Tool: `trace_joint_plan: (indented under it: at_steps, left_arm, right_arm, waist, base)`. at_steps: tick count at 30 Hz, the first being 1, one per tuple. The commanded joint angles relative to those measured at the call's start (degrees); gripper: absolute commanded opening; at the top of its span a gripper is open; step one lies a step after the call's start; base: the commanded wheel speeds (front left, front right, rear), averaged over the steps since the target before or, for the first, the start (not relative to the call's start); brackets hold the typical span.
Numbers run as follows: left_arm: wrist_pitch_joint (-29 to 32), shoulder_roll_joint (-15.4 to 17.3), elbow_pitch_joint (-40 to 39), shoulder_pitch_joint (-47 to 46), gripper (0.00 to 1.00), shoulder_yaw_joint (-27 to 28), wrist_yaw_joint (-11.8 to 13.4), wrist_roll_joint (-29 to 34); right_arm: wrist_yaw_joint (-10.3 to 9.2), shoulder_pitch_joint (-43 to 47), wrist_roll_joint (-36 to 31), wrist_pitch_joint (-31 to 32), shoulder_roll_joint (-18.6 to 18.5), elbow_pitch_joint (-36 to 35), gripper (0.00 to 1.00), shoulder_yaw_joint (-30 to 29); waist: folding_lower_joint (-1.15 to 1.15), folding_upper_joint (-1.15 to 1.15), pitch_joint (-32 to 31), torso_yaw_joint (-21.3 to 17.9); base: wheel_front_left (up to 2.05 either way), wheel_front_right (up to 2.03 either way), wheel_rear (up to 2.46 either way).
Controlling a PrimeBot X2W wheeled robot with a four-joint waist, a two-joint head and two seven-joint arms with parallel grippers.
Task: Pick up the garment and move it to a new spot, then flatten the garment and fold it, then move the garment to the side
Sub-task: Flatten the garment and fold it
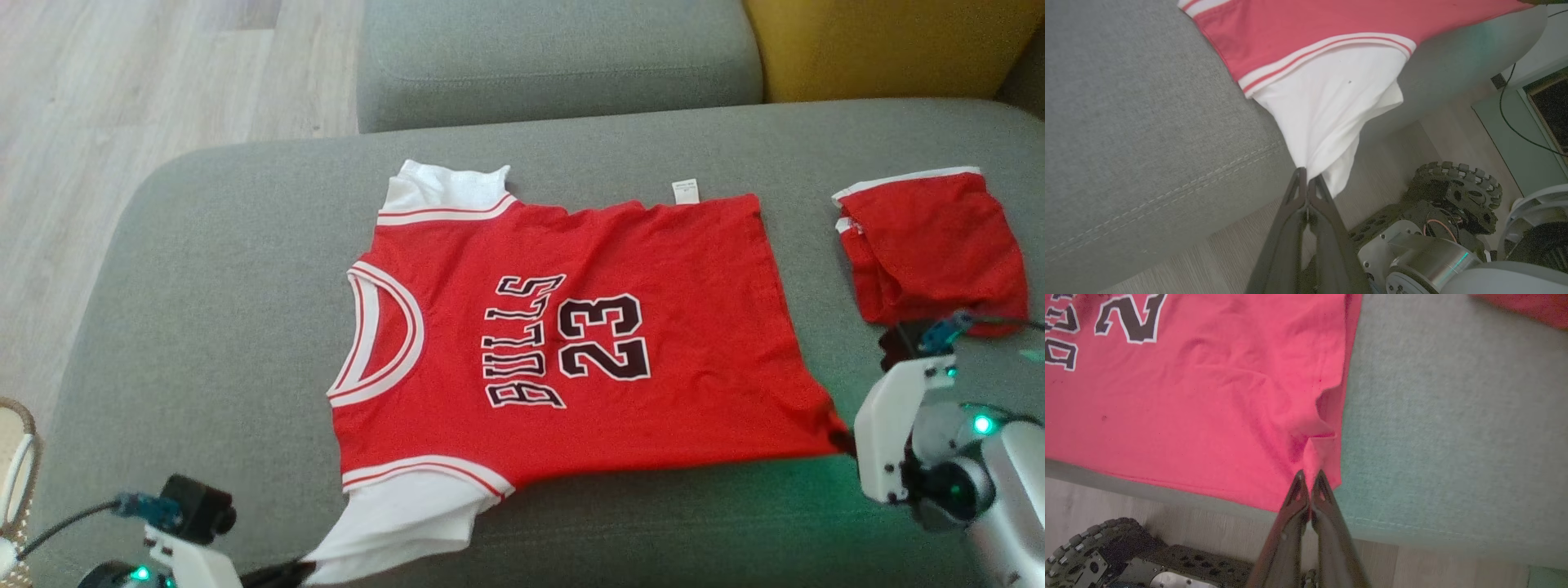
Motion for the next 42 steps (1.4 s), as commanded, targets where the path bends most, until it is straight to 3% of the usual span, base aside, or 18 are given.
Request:
trace_joint_plan:
  at_steps: [1, 7, 16, 21, 31, 42]
  left_arm:
    - [-0.88, 2.90, -1.29, -4.02, 0.00, 3.24, 0.30, 0.07]
    - [-0.32, 2.47, -2.01, -7.05, 0.00, 4.26, 0.67, 0.44]
    - [0.61, 2.34, -0.30, -15.19, 0.00, 6.55, 0.27, 2.78]
    - [-0.23, -0.03, 2.31, -20.87, 0.00, 8.11, 0.26, 4.03]
    - [-2.21, -6.03, 10.64, -30.20, 0.00, 8.72, 0.01, 6.77]
    - [-5.25, -11.23, 20.14, -36.00, 0.00, 7.99, -0.27, 9.03]
  right_arm:
    - [-0.02, -1.51, -0.56, 0.26, -1.15, -2.42, 0.00, -0.03]
    - [-0.02, -2.07, -3.90, 2.61, 1.65, -7.08, 0.00, -3.58]
    - [-0.02, -7.06, -6.97, 5.58, 0.12, -9.75, 0.00, 2.03]
    - [-0.02, -12.46, -7.78, 5.26, -0.02, -7.11, 0.00, 3.45]
    - [-0.02, -22.28, -11.00, -1.47, 1.43, 2.69, 0.00, 5.08]
    - [-0.02, -26.55, -11.40, -8.83, 3.94, 10.92, 0.00, 6.17]
  waist:
    - [0.00, 0.00, 0.23, -0.12]
    - [0.00, 0.00, 2.05, -0.82]
    - [0.00, 0.00, 7.27, -1.34]
    - [0.00, 0.00, 10.42, -0.98]
    - [0.00, 0.00, 15.94, -0.39]
    - [0.00, 0.00, 18.60, -0.55]
  base:
    - [0.00, 0.00, 0.00]
    - [0.00, 0.00, 0.00]
    - [0.00, 0.00, 0.00]
    - [0.00, 0.00, 0.00]
    - [0.00, 0.00, 0.00]
    - [0.00, 0.00, 0.00]
